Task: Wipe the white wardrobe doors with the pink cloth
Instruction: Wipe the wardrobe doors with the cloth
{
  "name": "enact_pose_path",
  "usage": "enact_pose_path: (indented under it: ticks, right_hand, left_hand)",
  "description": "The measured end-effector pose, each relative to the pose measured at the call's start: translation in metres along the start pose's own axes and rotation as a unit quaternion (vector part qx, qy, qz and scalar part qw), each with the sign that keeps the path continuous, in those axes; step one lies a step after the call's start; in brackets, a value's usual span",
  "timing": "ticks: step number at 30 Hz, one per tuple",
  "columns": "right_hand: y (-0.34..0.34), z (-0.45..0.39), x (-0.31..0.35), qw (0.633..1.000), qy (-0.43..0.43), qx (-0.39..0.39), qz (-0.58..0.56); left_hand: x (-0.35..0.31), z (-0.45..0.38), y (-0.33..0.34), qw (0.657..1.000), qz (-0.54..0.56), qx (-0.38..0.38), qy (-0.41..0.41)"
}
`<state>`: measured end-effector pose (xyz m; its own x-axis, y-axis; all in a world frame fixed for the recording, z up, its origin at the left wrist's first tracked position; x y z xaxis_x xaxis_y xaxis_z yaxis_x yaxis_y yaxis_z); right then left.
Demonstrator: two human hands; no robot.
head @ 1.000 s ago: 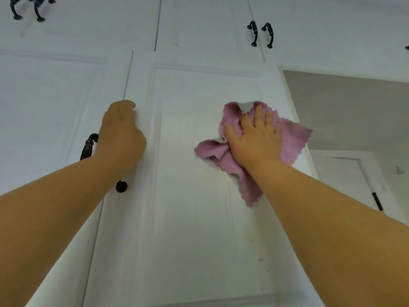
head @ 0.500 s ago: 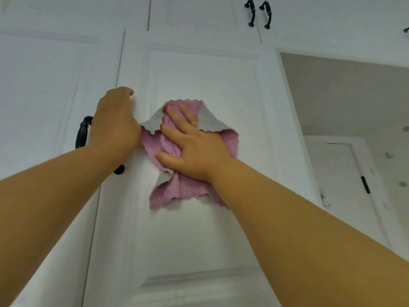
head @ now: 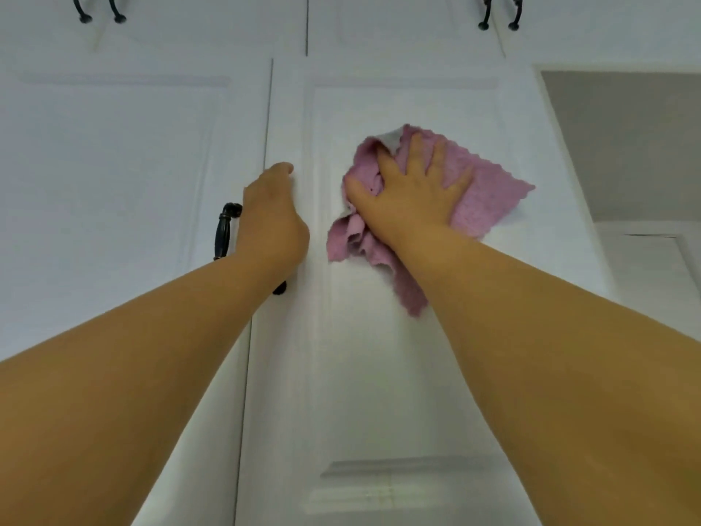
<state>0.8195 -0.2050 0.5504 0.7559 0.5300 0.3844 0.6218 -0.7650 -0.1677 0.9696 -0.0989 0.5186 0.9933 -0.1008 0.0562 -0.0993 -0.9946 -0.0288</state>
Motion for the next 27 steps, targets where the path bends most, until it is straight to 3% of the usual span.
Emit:
enact_pose_path:
  ticks: [4,7,11,22,27]
  right_hand:
    - [0.011,0.045,0.050,0.990,-0.139,-0.014,-0.006]
    - [0.018,0.068,0.036,0.978,-0.199,0.022,-0.060]
    - [0.022,0.079,0.014,0.981,-0.173,0.065,-0.061]
    - [-0.006,0.008,-0.096,0.995,-0.099,-0.018,-0.003]
    - [-0.018,-0.010,-0.128,0.996,-0.049,-0.043,-0.053]
  left_hand:
    - [0.001,0.004,-0.006,0.999,0.047,-0.022,-0.003]
    - [-0.001,0.005,-0.005,0.998,0.051,-0.034,0.001]
    - [-0.003,0.005,-0.003,1.000,0.015,-0.023,0.015]
    - [-0.013,0.006,-0.001,0.994,-0.087,0.017,0.055]
    - [-0.004,0.006,0.010,0.989,-0.112,0.059,0.070]
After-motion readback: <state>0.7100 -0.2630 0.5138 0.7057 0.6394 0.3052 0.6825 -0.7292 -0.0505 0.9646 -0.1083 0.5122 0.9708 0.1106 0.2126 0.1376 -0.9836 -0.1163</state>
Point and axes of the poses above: each hand's wrist, its own z-axis away from the middle knuckle, its own y-axis out of the palm, x = y × z, the point moved 8 cm from there along -z, towards the middle knuckle, and after that the axes turned 15 degrees about y, right-handed, at the moved point
